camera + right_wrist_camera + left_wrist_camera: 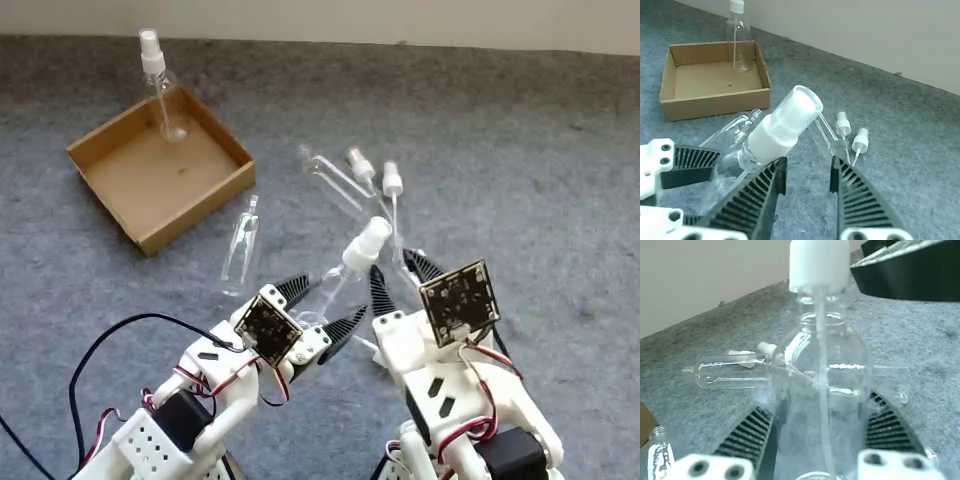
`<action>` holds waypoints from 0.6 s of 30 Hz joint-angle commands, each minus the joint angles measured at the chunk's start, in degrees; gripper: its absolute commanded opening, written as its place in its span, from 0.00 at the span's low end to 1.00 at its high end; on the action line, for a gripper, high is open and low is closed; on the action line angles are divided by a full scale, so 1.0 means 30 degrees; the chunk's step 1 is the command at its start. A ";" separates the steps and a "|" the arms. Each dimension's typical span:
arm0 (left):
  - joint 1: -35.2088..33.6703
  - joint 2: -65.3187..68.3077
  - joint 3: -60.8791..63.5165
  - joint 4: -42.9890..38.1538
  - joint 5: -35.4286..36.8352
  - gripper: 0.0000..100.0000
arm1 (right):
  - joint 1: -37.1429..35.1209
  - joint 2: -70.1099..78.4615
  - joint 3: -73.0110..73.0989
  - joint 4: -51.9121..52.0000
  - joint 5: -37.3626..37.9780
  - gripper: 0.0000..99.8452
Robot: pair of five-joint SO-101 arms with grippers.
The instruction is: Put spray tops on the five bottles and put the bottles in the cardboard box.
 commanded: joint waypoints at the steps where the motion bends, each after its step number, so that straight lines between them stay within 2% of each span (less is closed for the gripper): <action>1: -0.0484 -0.0249 0.0249 -0.0586 0.0176 0.06 | 0.0425 0.0103 -0.0249 0.0484 0.0205 0.13; 4: -0.1187 -0.0249 0.0249 -0.0645 0.0176 0.06 | 0.0513 0.0044 -0.0249 0.0484 0.0440 0.13; 10: -0.1509 -0.0249 0.0308 -0.1348 0.0205 0.06 | 0.0689 0.0132 -0.0073 -0.1421 0.3282 0.13; 12: -0.1509 -0.0249 0.0308 -0.1348 0.0205 0.06 | 0.1216 0.0161 0.0454 -0.2476 0.3604 0.10; 15: -0.1480 -0.0249 0.0396 -0.1348 0.0205 0.06 | 0.2037 0.0132 0.1597 -0.4205 0.3663 0.01; 18: -0.1480 -0.0249 0.0396 -0.1348 0.0205 0.06 | 0.2418 0.0132 0.2388 -0.5729 0.3663 0.01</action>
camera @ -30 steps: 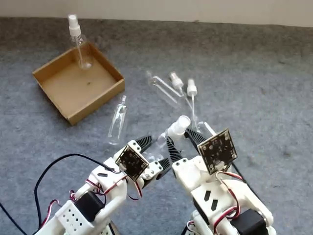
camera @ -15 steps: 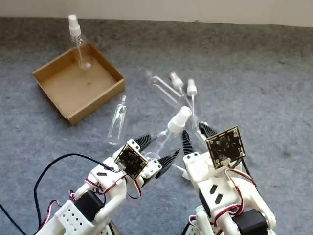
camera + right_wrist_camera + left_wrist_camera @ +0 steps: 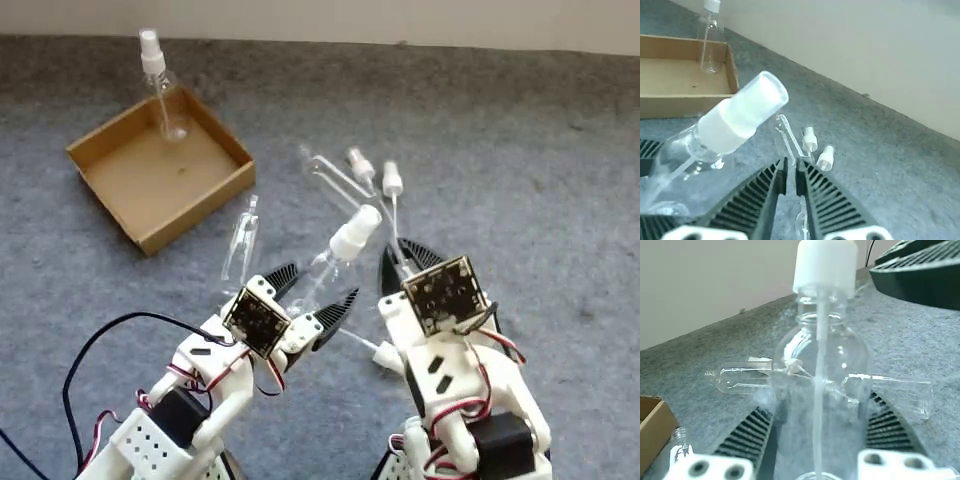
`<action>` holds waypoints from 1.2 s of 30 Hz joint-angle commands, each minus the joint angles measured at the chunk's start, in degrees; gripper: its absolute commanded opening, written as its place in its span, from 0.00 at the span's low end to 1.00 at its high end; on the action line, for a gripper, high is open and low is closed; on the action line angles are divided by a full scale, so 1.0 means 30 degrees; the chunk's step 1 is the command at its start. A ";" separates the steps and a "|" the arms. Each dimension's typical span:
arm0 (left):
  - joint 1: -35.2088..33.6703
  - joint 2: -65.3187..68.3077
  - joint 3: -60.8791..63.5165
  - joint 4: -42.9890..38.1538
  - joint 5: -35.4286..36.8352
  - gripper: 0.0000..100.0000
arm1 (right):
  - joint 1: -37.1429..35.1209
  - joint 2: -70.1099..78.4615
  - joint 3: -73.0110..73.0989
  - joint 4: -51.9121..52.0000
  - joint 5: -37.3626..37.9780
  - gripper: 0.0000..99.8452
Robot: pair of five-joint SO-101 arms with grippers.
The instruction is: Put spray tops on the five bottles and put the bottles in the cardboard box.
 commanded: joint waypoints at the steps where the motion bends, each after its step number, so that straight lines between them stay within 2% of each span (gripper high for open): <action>1: -0.0190 -0.0249 0.0425 -0.0527 0.0205 0.06 | 0.0484 0.0132 0.0249 -0.1773 0.0234 0.01; 18: -0.0190 -0.0249 0.0454 -0.0527 0.0205 0.06 | -0.3971 -0.0015 0.0015 -0.1802 0.0322 0.01; 21: -0.0190 -0.0249 0.0454 -0.0527 0.0205 0.06 | -0.4762 -0.0015 0.0015 -0.1802 0.1993 0.01; 23: -0.0190 -0.0249 0.0454 -0.0527 0.0205 0.06 | -0.4967 -0.0044 0.0015 -0.1656 0.2842 0.01; 33: -0.0425 -0.0249 0.0366 -0.0557 0.0205 0.06 | -0.4908 -0.0044 0.0015 -0.1626 0.2403 0.01; 36: -0.1099 -0.0249 0.0278 -0.0557 0.0205 0.06 | -0.4908 -0.0044 0.0015 -0.1626 0.2403 0.01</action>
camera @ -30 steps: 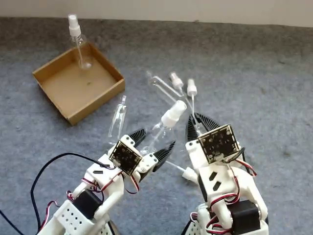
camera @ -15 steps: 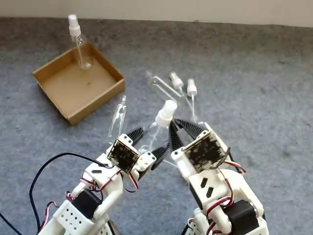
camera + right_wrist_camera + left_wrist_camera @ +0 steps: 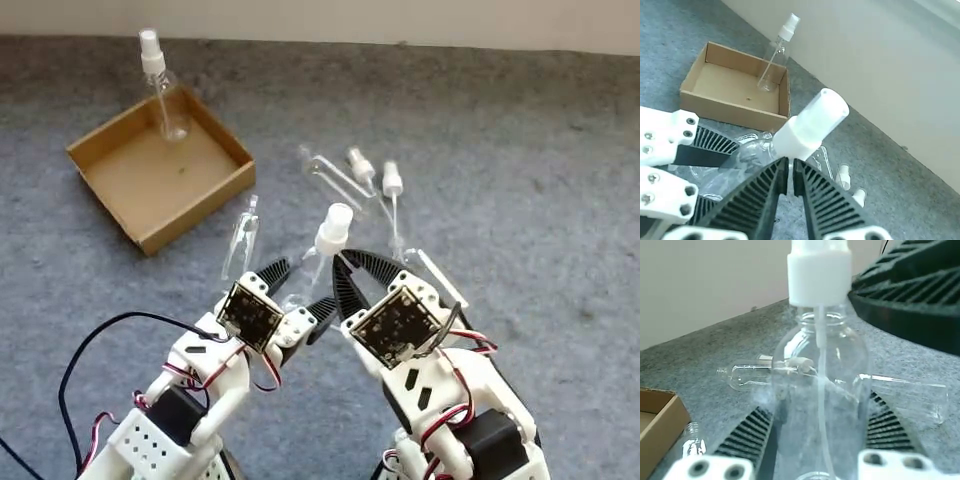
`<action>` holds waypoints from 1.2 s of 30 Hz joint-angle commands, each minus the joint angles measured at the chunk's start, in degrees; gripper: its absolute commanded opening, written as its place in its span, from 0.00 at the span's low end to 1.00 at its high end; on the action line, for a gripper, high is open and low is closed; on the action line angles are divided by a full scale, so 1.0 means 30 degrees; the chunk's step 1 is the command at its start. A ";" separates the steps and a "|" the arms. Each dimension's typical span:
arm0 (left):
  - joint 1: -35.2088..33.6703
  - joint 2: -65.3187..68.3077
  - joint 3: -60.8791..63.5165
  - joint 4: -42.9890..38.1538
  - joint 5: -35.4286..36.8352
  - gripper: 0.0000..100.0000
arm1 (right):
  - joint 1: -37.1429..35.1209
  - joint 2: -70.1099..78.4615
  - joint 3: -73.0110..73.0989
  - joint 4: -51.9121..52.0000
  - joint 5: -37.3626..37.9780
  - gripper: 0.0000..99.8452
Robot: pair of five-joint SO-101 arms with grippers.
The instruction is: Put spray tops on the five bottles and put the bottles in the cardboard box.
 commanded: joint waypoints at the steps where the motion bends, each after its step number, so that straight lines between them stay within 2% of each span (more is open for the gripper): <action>1: -0.1011 -0.0249 0.0249 -0.0557 0.0147 0.06 | -0.0132 -0.0015 -0.0396 -0.0454 0.0117 0.01; 5: -0.1802 -0.0249 0.0220 -0.0557 0.0147 0.06 | -0.0132 -0.0015 -0.0396 -0.0454 0.0117 0.01; 13: -0.1890 -0.0249 -0.0484 -0.0557 0.0147 0.06 | -0.0220 -0.0015 -0.0220 -0.0454 0.0117 0.01; 21: -0.5289 -0.0249 -0.1685 -0.0586 0.0147 0.06 | -0.0220 -0.0015 0.0073 -0.0513 0.0088 0.01; 25: -0.5348 -0.0249 -0.1685 -0.0586 0.0117 0.06 | -0.0249 -0.0015 0.2066 -0.0777 0.0088 0.01; 31: -0.4996 -0.0249 -0.1626 -0.0586 0.0029 0.06 | -0.0249 -0.0015 0.5641 -0.4293 0.0059 0.01; 33: -0.4879 -0.0249 -0.1538 -0.0586 0.0029 0.06 | -0.0249 -0.0015 0.6637 -0.4850 -0.0498 0.01; 36: -0.4908 -0.0249 -0.1538 -0.0586 0.0029 0.06 | -0.0190 -0.0015 0.7458 -0.4996 -0.2696 0.01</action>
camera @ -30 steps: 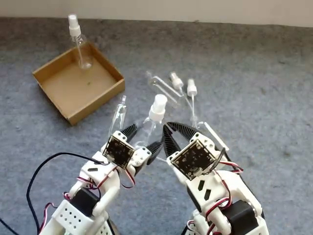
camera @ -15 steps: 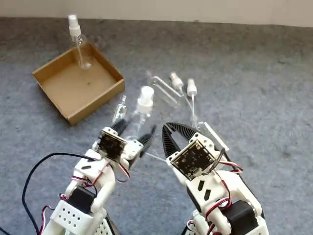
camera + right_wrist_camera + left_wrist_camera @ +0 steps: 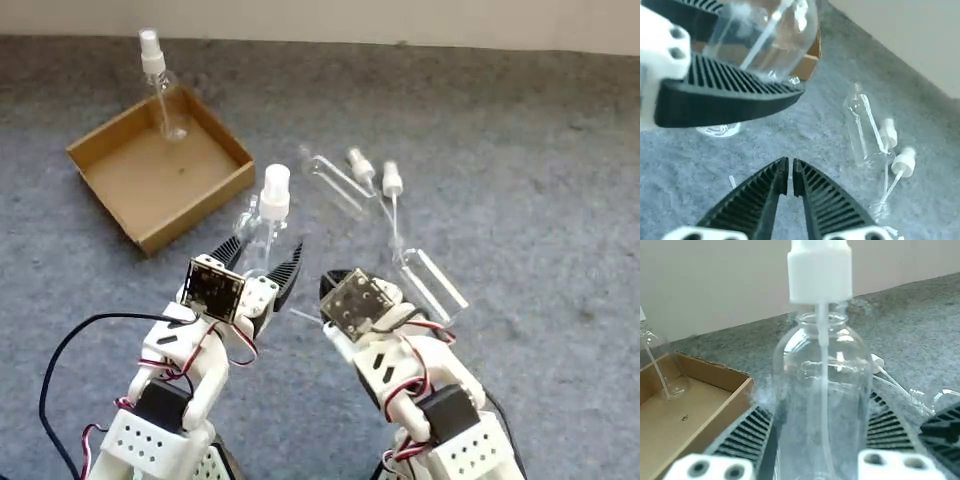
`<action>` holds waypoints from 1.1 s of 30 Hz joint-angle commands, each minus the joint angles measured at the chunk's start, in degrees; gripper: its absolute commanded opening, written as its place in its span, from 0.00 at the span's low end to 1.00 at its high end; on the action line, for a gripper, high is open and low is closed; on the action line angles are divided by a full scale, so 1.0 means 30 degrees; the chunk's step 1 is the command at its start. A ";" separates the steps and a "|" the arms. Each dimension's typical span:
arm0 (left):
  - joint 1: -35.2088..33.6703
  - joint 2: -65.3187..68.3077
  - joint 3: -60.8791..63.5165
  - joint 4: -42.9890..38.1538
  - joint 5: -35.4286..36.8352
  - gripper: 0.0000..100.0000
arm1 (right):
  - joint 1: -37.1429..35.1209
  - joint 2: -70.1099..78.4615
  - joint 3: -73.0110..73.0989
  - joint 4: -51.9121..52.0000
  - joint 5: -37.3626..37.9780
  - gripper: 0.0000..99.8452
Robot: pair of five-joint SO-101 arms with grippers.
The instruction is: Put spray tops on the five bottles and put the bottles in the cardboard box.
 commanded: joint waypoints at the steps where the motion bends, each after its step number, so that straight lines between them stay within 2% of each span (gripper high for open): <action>1: 0.0249 -0.0249 -0.1245 -0.0498 0.0117 0.06 | 0.0015 -0.0249 0.0073 -0.0747 -0.2432 0.01; 5: 0.0249 -0.0249 -0.1245 -0.0498 0.0205 0.06 | 0.0044 -0.0249 0.0073 -0.0718 -0.3429 0.01; 14: 0.0073 -0.0249 -0.1451 -0.0557 0.0088 0.06 | -0.0015 -0.0249 0.0308 -0.0718 -0.3429 0.01; 20: -0.0777 -0.0044 -0.1480 -0.3458 0.0088 0.06 | -0.0073 -0.0249 0.1421 -0.0718 -0.3575 0.01; 21: -0.0835 -0.0044 -0.1568 -0.3604 0.0088 0.06 | -0.0073 -0.0249 0.1538 -0.0718 -0.3868 0.01; 26: -0.0806 -0.0015 -0.2769 -0.3604 0.0205 0.06 | 0.0015 -0.0249 0.1568 -0.0747 -0.8557 0.01; 29: -0.0806 0.0015 -0.3209 -0.3604 0.0234 0.06 | -0.0044 -0.0249 0.1568 -0.0894 -0.9319 0.01; 33: -0.0806 0.0015 -0.3209 -0.3604 0.0234 0.06 | -0.0103 -0.0249 0.1744 -0.3062 -0.9319 0.01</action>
